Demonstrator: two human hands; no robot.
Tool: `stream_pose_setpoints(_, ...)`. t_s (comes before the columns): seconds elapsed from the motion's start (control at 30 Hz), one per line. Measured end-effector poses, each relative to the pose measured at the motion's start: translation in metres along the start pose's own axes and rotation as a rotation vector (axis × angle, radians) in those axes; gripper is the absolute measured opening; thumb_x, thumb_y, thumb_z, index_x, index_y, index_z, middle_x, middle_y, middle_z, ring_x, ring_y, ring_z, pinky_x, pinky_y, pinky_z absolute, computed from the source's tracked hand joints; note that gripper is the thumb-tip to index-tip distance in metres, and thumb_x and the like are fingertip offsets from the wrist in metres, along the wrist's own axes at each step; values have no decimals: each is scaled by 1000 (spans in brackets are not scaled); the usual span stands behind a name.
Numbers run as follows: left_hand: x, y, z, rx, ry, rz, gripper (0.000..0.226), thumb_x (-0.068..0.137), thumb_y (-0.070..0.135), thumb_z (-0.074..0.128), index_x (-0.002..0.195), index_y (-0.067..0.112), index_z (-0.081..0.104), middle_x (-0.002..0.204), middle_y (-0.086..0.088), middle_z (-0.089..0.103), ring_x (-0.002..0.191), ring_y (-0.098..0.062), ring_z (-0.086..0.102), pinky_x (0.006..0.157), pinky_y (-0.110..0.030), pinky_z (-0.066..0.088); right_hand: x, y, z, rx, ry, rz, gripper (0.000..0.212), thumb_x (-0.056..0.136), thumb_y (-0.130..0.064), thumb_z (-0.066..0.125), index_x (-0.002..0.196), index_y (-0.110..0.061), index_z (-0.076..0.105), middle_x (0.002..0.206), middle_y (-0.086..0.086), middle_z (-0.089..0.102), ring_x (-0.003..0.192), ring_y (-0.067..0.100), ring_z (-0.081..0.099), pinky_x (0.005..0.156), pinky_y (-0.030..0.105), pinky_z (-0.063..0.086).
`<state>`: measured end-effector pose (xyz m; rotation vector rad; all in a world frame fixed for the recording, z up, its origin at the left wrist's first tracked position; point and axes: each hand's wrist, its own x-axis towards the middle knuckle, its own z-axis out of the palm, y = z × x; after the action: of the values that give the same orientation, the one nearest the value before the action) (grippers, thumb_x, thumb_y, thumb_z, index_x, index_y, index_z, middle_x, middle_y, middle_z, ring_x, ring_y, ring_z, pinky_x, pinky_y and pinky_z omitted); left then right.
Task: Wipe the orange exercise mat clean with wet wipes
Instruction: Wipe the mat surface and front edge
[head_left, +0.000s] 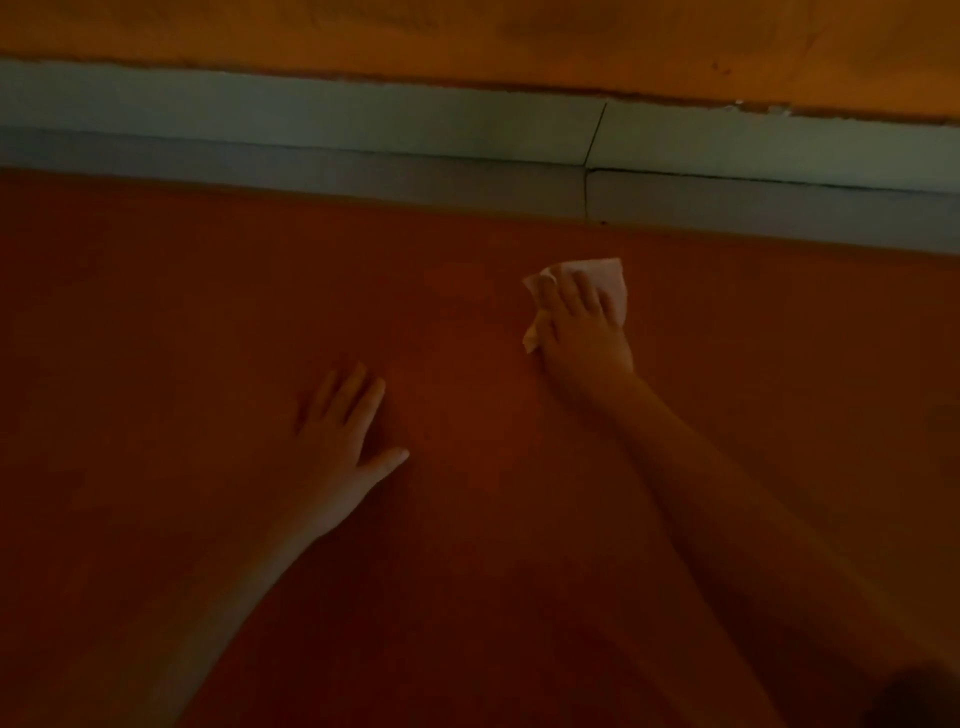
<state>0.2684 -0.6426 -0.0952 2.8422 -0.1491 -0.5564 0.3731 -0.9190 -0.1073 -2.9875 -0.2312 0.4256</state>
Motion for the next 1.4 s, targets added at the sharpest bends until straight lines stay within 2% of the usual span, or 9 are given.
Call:
stream_pose_setpoints(0.17, 2, -4, 13, 78, 69, 33, 97, 71, 90, 1, 149, 31, 7, 158, 7, -7, 145, -18, -8, 116, -58, 8, -12, -38, 10, -45, -22, -372, 58, 103, -34, 26, 153, -26, -2, 160, 1, -12, 145, 25, -20, 117, 50, -10)
stream_pose_setpoints(0.27, 5, -4, 13, 109, 59, 60, 92, 79, 81, 19, 149, 22, 29, 159, -2, 15, 145, -28, 13, 110, -65, 22, -3, 0, -5, -118, -10, -504, 57, 104, -34, 30, 152, -27, 0, 155, -4, -14, 139, 17, -22, 113, 43, -17)
stream_pose_setpoints(0.5, 7, -5, 19, 130, 90, 73, 89, 79, 77, 25, 147, 20, 35, 158, -3, 18, 145, -30, 16, 109, -65, 23, 64, 22, -23, 49, -13, 43, 59, 104, -26, 29, 153, -20, -3, 160, 8, -13, 146, 32, -14, 117, 56, -1)
stream_pose_setpoints(0.73, 7, -6, 20, 93, 118, 74, 89, 78, 75, 29, 146, 18, 37, 157, -1, 17, 143, -26, 13, 107, -65, 20, 16, 37, -6, 44, 44, -282, 52, 105, -36, 21, 149, -33, -8, 157, -2, -16, 144, 21, -20, 117, 50, -11)
stream_pose_setpoints(0.93, 7, -5, 18, 91, 105, 57, 93, 80, 83, 25, 148, 20, 32, 157, 1, 8, 146, -27, 9, 111, -63, 13, -10, 66, 4, 60, 97, 258, 59, 103, -25, 26, 153, -20, -5, 160, 10, -11, 146, 29, -17, 118, 52, -6)
stream_pose_setpoints(1.03, 8, -4, 17, 74, 76, 27, 94, 79, 84, 26, 151, 24, 24, 158, 4, 1, 147, -22, -1, 115, -60, 6, -40, 21, 24, 15, 48, -46, 72, 98, -28, 40, 151, -21, -7, 161, 9, -6, 146, 33, -13, 116, 60, 2)
stream_pose_setpoints(1.2, 5, 4, 11, 23, 67, 1, 92, 74, 70, 32, 151, 21, 21, 159, 2, 1, 147, -25, -3, 116, -58, 3, -104, 41, 37, 39, -74, -411, 55, 98, -50, 5, 150, -33, -1, 159, -4, -6, 147, 20, -12, 118, 46, -8)
stream_pose_setpoints(1.3, -4, 11, 10, 28, 39, -22, 80, 86, 60, 41, 152, 20, 21, 160, -1, 0, 148, -28, -3, 118, -56, 3, -103, 87, 32, 0, 14, -208, 58, 96, -49, 7, 151, -32, 0, 159, 2, 4, 148, 26, -1, 117, 58, 9)
stream_pose_setpoints(1.4, -16, 18, 10, 89, -18, -19, 72, 95, 52, 41, 154, 23, 12, 161, 0, -9, 148, -27, -9, 119, -52, 2, -105, 77, 32, 36, 20, 197, 60, 95, -39, 10, 149, -26, -12, 158, 3, -15, 146, 25, -16, 119, 52, -4)
